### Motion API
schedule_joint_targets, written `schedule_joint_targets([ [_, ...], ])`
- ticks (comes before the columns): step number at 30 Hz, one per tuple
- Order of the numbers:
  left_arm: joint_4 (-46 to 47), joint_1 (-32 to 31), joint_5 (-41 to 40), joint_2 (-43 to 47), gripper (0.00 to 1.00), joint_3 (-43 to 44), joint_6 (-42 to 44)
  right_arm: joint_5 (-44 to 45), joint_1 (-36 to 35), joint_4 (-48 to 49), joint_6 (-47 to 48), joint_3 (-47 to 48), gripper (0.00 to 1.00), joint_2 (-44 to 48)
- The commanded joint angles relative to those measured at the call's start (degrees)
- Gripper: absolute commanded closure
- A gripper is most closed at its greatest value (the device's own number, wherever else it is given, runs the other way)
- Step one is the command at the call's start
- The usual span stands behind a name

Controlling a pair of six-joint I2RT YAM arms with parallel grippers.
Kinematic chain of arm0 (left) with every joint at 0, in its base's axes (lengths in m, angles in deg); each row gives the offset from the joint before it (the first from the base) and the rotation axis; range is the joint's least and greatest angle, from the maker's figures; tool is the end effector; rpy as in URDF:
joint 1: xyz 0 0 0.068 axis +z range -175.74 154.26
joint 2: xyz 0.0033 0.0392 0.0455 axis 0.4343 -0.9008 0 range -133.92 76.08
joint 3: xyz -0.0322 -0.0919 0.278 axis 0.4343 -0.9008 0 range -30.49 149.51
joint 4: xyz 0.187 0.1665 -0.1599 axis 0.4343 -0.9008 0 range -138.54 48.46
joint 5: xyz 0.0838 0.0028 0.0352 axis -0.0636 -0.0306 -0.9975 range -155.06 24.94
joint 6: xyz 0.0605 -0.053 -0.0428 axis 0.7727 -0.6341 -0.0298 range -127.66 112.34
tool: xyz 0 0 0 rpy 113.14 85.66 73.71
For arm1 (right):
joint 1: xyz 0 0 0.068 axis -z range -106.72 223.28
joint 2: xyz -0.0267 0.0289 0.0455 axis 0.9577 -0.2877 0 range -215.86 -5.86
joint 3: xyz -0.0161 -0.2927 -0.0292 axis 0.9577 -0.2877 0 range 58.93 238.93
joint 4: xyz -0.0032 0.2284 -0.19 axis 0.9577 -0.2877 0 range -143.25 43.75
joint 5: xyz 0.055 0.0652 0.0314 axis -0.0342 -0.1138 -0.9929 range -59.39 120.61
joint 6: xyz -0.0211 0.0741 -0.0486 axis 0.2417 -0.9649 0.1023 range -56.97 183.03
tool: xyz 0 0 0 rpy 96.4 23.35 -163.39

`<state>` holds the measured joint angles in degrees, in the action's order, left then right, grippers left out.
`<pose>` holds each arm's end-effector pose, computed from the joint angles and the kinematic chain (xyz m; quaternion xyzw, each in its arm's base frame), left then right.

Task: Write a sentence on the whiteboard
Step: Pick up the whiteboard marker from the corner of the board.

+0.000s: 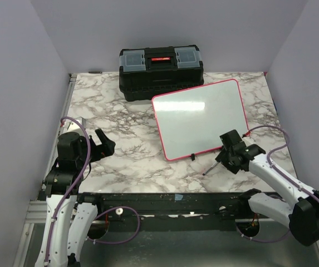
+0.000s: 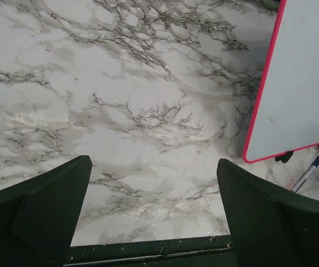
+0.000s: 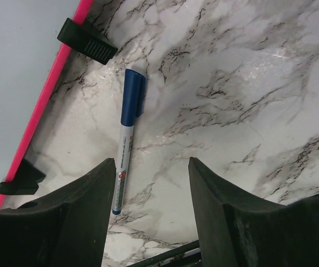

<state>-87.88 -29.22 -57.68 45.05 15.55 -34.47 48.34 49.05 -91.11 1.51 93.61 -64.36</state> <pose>0.1635 -0.0205 0.3119 -0.1450 0.8584 -0.1818 0.4573 0.2002 0.0628 0.1571 0.3375 0.9109 0.0133 0.2370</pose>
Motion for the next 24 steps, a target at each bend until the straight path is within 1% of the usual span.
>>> schedule_joint_targets([
  [1,1.74,0.30,2.08,0.22,0.01,-0.56,0.79,1.12,-0.50,4.96,-0.29,-0.76,0.44,-3.44],
  [6,1.88,0.35,2.80,-0.41,0.02,-0.51,0.97,1.63,-1.66,7.86,0.01,-0.22,0.45,-7.79],
  [12,1.96,0.49,3.00,0.10,0.02,-0.49,1.06,2.19,-3.35,10.61,-0.39,-0.02,0.55,-13.13],
  [15,2.05,0.50,3.27,0.31,0.02,-0.62,1.14,2.93,-4.30,10.52,-0.84,0.70,0.66,-15.48],
  [18,2.14,0.46,3.43,0.49,0.02,-0.59,1.23,3.23,-5.02,9.97,-0.75,1.23,0.79,-16.63],
  [20,2.22,0.54,3.59,0.54,0.01,-0.60,1.31,3.50,-5.29,8.99,-0.59,1.38,0.90,-16.57],
  [22,2.24,0.52,3.70,0.70,0.02,-0.54,1.32,3.79,-5.69,7.72,-0.58,1.44,0.98,-15.59],
  [24,2.23,0.54,3.86,0.80,0.02,-0.59,1.41,3.88,-5.83,6.30,-0.40,1.41,0.99,-13.92],
])
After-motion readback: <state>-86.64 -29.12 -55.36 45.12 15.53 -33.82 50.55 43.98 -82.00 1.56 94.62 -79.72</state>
